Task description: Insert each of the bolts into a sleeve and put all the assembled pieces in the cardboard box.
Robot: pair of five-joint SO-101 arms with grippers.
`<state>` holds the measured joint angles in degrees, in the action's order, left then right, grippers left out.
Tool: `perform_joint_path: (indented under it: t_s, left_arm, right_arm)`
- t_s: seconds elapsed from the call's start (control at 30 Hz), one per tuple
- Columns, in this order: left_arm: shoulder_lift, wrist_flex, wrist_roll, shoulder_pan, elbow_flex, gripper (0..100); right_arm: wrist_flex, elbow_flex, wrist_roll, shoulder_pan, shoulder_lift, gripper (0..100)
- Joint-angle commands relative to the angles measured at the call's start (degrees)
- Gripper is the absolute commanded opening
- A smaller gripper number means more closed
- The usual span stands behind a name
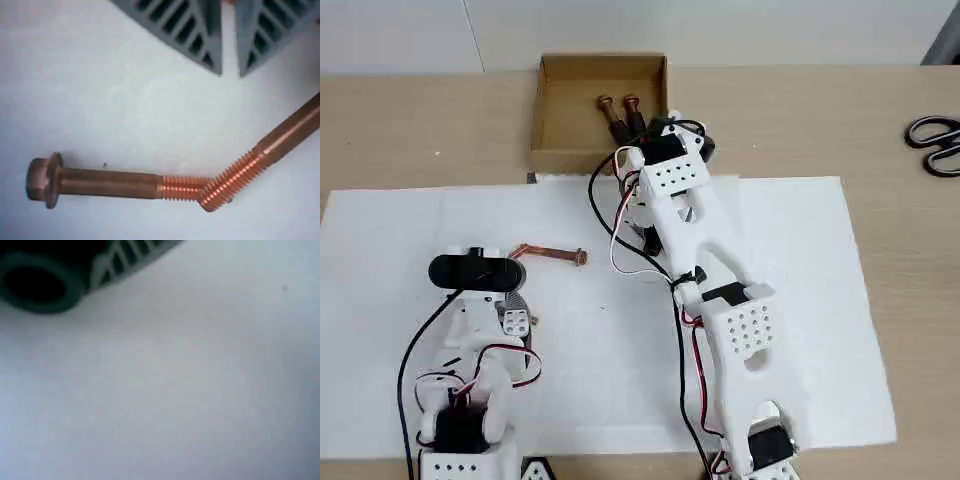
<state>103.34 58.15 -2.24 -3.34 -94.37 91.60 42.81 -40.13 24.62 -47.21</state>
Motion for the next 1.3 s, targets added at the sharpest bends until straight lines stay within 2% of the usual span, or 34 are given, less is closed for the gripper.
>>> perform_joint_path:
  t_s: [0.0,0.3,0.47,0.67,0.8,0.9,1.03,1.27]
  left_arm:
    - [0.5,-1.0,-0.5,-0.1,0.2,1]
    - [0.5,-1.0,-0.5,-0.1,0.2,1]
    - [0.5,-1.0,-0.2,0.3,0.2,1]
    - [0.4,0.9,-0.1,-0.1,2.2,2]
    - [0.2,4.8,1.3,-0.1,8.1,9]
    - [-0.2,7.6,3.4,0.2,15.0,9]
    - [-8.0,9.8,4.3,0.1,24.0,9]
    - [-32.8,9.3,4.0,0.3,41.1,9]
  right_arm:
    - [-2.1,2.8,0.1,0.6,0.8,0.3]
    - [1.6,2.8,5.4,2.2,12.9,0.2]
    - [7.2,2.6,8.2,1.6,19.2,0.2]
    - [7.7,2.5,9.8,-4.3,25.7,0.2]
    - [8.0,2.4,10.0,-8.7,27.8,0.2]
    - [8.0,2.0,10.9,-11.6,29.4,0.2]
    - [8.0,-6.4,11.0,-14.2,33.1,0.2]
    - [7.5,-28.6,11.0,-18.4,44.2,0.2]
